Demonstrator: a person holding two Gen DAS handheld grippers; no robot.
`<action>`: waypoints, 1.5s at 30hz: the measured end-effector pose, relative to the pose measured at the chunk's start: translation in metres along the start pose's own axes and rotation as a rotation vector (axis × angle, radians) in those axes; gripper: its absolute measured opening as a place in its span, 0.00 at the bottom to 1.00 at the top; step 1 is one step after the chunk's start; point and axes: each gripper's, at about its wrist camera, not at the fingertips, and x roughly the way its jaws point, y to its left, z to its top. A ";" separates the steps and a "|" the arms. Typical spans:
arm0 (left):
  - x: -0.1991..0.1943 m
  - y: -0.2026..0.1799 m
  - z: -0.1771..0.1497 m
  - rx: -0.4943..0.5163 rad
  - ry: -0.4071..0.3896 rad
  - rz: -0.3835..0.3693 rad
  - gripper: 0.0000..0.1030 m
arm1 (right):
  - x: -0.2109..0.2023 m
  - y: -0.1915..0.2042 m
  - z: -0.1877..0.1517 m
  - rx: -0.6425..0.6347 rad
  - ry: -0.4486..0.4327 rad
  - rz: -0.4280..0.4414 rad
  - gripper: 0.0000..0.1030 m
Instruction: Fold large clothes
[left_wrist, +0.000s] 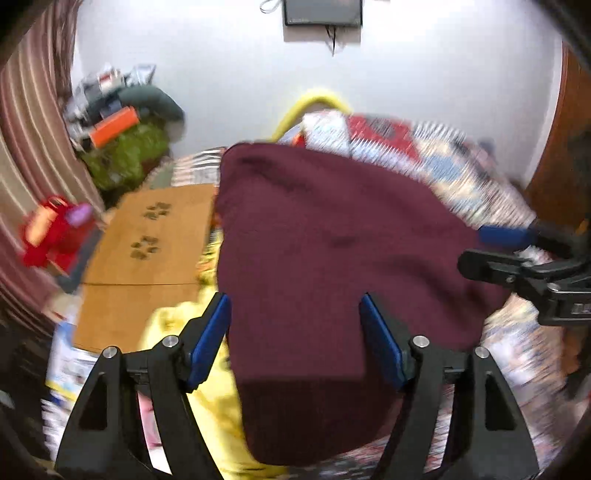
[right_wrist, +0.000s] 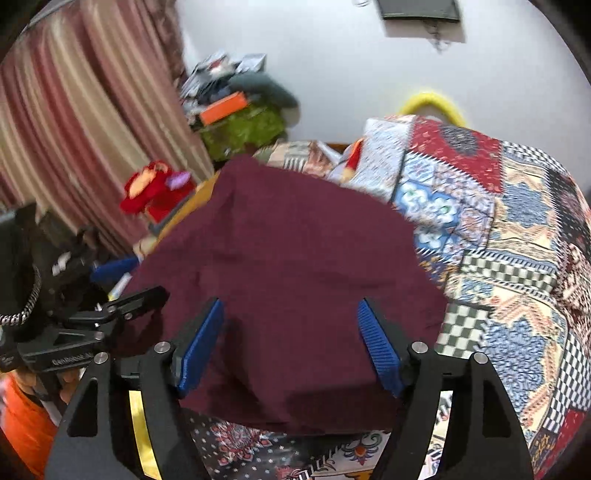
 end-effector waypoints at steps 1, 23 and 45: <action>0.004 -0.001 -0.005 0.016 0.001 0.025 0.82 | 0.006 0.001 -0.007 -0.024 0.021 -0.016 0.71; -0.147 -0.010 -0.036 -0.097 -0.200 -0.031 0.88 | -0.150 0.017 -0.053 -0.085 -0.170 -0.148 0.74; -0.382 -0.090 -0.132 -0.167 -0.718 0.003 0.92 | -0.343 0.128 -0.144 -0.126 -0.770 -0.154 1.00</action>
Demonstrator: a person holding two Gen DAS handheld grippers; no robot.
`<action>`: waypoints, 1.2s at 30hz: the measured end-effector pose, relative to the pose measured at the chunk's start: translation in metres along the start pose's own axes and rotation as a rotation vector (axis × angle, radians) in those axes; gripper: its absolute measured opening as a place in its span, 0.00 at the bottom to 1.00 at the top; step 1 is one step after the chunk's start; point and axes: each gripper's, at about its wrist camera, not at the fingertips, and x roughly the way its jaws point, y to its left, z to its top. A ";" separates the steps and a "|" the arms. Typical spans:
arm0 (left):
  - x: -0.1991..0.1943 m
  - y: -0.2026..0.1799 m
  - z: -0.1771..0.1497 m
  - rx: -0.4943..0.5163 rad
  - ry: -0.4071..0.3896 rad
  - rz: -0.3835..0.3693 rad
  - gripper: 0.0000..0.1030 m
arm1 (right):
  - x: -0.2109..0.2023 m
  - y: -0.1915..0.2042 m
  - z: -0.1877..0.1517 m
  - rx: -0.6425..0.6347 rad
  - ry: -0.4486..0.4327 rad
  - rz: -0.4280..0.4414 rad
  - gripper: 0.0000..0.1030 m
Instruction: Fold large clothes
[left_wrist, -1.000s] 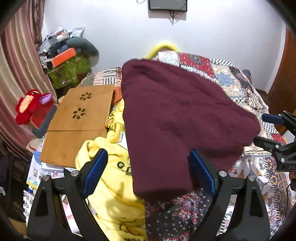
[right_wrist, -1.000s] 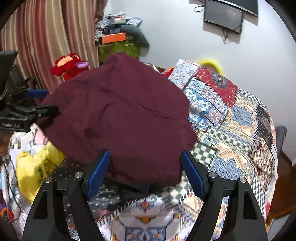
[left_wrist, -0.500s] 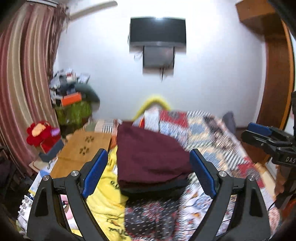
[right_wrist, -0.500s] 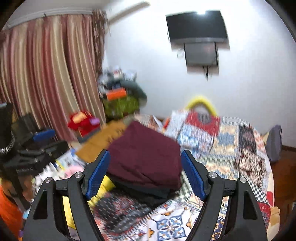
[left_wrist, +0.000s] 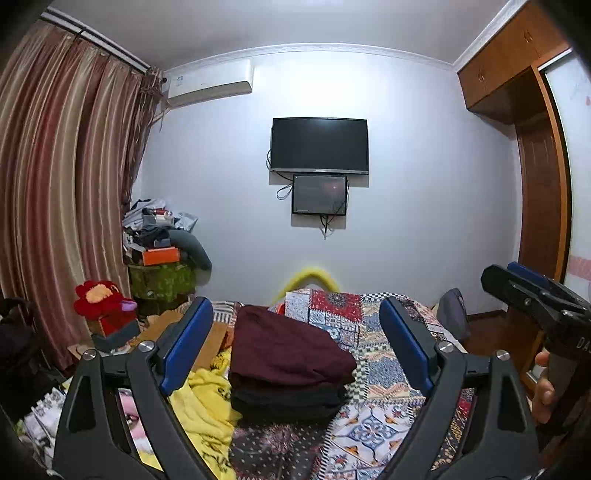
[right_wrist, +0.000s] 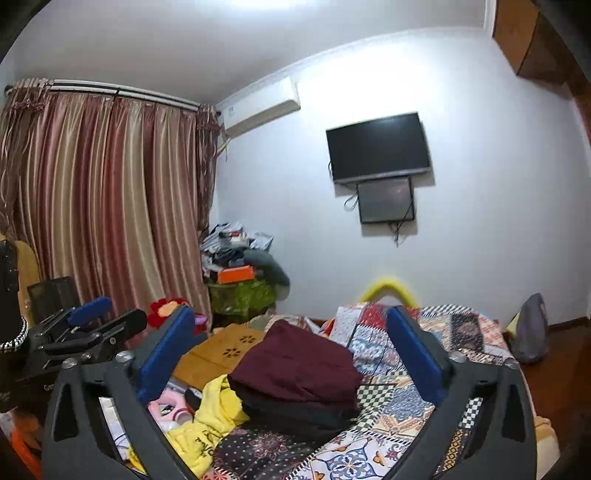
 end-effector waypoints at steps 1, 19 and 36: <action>-0.003 -0.001 -0.003 0.006 -0.004 0.014 0.93 | -0.001 0.002 -0.002 -0.003 -0.003 0.001 1.00; -0.017 -0.008 -0.015 0.014 -0.007 0.060 0.99 | 0.003 -0.002 -0.022 0.005 0.065 -0.064 1.00; -0.006 -0.008 -0.022 -0.003 0.021 0.044 0.99 | -0.002 0.000 -0.028 0.006 0.100 -0.077 1.00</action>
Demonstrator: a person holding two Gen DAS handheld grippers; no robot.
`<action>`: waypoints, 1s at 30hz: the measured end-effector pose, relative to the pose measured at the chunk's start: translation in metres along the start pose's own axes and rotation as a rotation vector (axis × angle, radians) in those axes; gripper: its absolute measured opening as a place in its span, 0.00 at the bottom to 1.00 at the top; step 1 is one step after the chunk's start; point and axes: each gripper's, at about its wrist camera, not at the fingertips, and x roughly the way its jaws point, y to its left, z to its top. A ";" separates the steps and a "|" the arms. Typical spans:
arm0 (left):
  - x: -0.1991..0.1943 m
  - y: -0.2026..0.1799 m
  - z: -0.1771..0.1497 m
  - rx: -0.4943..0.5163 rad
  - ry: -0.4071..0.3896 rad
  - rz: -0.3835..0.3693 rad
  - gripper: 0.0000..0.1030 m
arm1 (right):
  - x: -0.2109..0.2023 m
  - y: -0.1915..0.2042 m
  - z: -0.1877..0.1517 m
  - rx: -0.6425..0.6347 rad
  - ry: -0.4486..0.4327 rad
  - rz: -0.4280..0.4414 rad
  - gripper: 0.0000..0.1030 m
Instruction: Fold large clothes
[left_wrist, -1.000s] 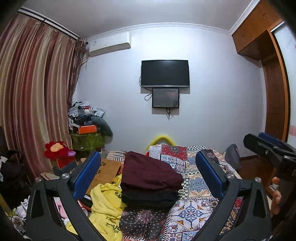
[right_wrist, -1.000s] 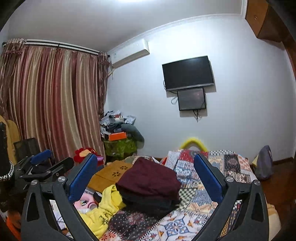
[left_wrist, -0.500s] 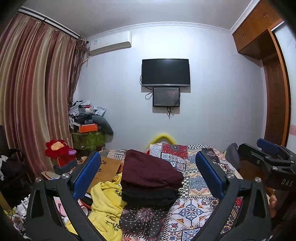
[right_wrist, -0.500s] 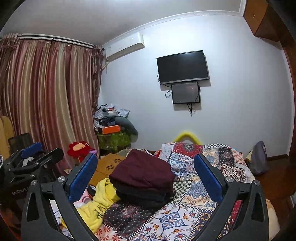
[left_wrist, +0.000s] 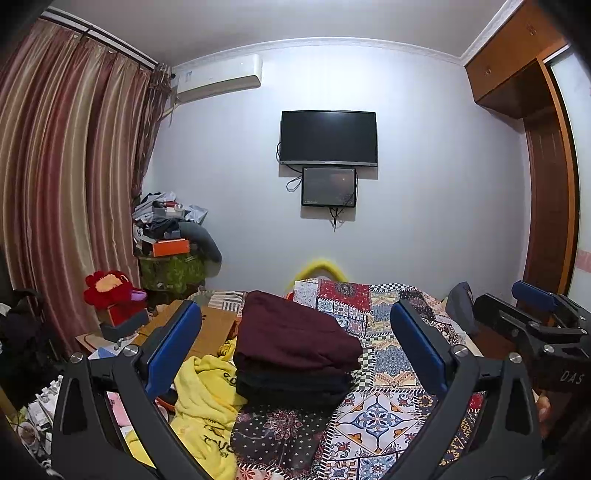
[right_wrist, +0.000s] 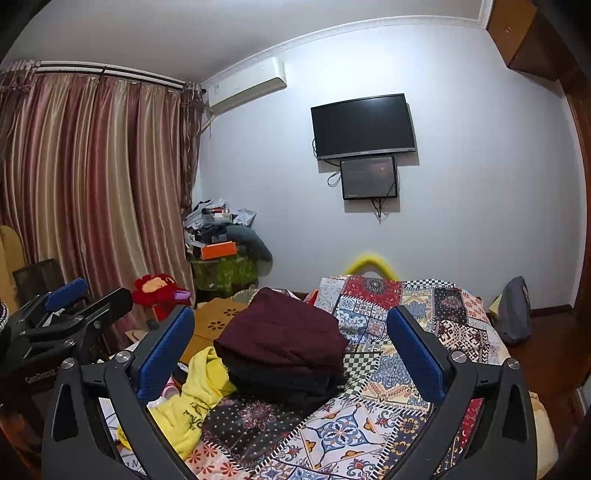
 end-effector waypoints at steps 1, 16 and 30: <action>0.001 0.000 0.000 -0.001 0.003 0.001 0.99 | 0.000 0.000 0.000 0.002 0.002 -0.001 1.00; 0.004 0.002 -0.004 -0.008 0.021 0.010 0.99 | -0.003 -0.003 0.003 0.015 0.007 0.007 1.00; 0.006 0.009 -0.007 -0.033 0.037 0.011 0.99 | 0.003 -0.002 0.002 0.025 0.026 0.015 1.00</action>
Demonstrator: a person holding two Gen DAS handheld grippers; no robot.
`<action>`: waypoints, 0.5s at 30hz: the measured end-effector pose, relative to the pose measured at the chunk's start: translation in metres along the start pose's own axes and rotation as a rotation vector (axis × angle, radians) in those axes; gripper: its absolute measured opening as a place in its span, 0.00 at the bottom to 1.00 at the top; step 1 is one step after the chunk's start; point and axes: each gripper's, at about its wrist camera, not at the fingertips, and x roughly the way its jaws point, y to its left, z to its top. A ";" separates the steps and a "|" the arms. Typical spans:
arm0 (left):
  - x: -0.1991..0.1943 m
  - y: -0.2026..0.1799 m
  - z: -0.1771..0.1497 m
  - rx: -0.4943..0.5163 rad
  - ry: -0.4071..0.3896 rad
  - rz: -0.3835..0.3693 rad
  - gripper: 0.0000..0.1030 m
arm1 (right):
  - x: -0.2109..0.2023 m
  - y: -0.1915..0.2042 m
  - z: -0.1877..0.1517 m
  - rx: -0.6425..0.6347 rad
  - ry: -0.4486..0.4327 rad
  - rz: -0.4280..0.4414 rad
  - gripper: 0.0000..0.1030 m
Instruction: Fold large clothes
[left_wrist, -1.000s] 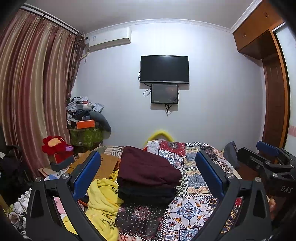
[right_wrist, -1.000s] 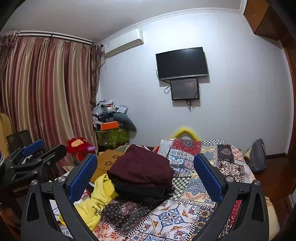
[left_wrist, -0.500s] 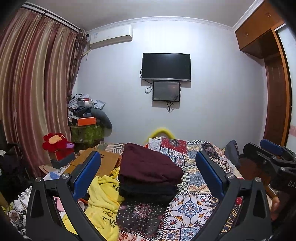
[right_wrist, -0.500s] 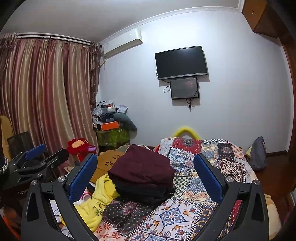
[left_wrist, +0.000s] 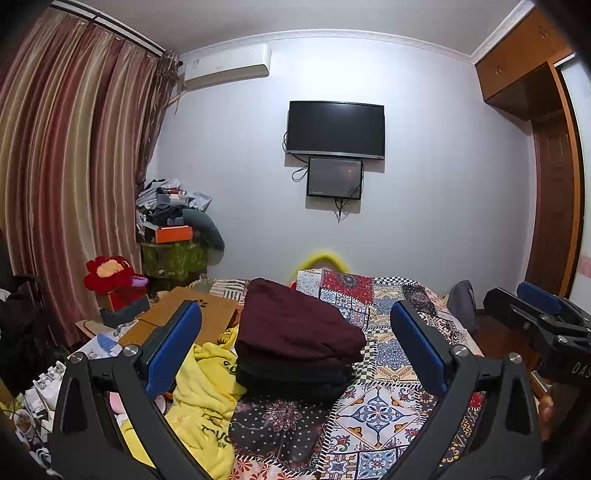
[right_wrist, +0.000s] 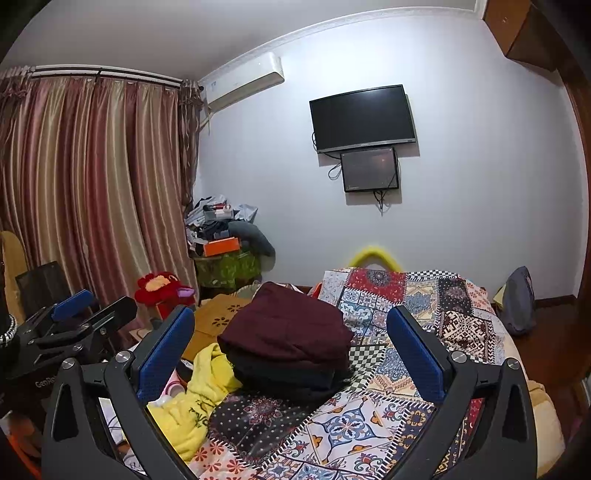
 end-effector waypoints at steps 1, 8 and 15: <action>0.000 0.000 0.000 0.002 0.000 0.000 0.99 | 0.000 0.000 0.000 0.001 0.000 0.002 1.00; 0.001 -0.003 0.000 0.011 0.003 -0.022 1.00 | 0.000 0.001 -0.001 0.001 0.002 0.003 1.00; 0.002 -0.005 0.001 0.008 0.011 -0.039 1.00 | -0.001 0.000 -0.002 0.002 -0.005 -0.003 1.00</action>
